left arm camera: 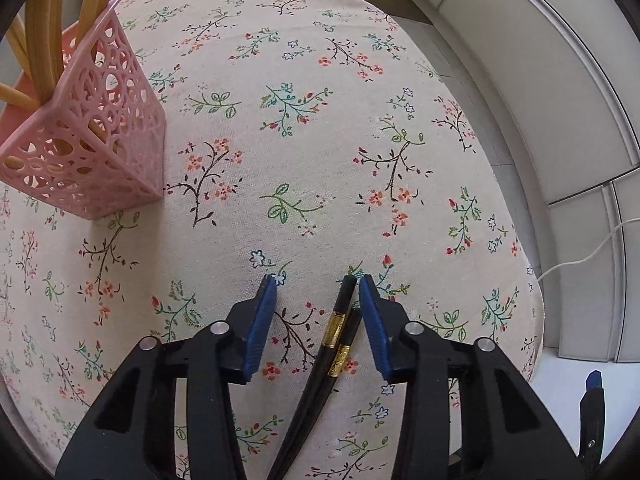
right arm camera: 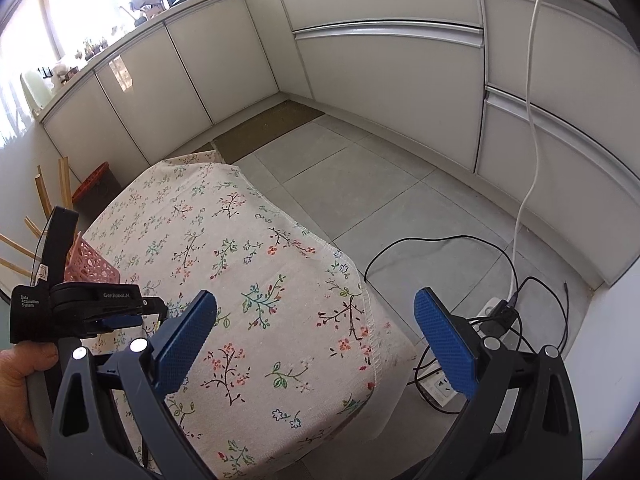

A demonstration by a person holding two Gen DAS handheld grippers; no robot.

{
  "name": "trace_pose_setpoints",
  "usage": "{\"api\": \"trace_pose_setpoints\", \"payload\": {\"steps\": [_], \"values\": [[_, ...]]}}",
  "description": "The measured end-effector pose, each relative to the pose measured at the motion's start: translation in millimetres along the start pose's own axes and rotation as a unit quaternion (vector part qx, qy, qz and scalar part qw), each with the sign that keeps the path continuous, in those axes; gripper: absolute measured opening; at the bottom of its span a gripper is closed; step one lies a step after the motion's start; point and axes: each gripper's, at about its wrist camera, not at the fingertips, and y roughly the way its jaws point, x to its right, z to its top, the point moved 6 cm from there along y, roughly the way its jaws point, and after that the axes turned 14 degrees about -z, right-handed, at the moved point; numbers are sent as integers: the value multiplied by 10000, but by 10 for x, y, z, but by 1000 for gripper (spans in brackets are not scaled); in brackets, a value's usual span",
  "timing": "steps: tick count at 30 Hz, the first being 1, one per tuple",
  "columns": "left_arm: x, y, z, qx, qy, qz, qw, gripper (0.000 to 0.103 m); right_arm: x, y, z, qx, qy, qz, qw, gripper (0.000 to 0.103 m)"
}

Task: Organize utensils
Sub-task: 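Lower the left gripper to the black chopsticks and grasp one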

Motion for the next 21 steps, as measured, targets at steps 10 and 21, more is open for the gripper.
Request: {"api": "trace_pose_setpoints", "payload": {"steps": [10,21], "values": [[-16,40,-28,-42,221,279,9994,19,-8,20,-8,-35,3,-26,10000,96],[-126,-63,-220,-84,561,399,9976,11,-75,68,-38,-74,-47,-41,10000,96]]}}
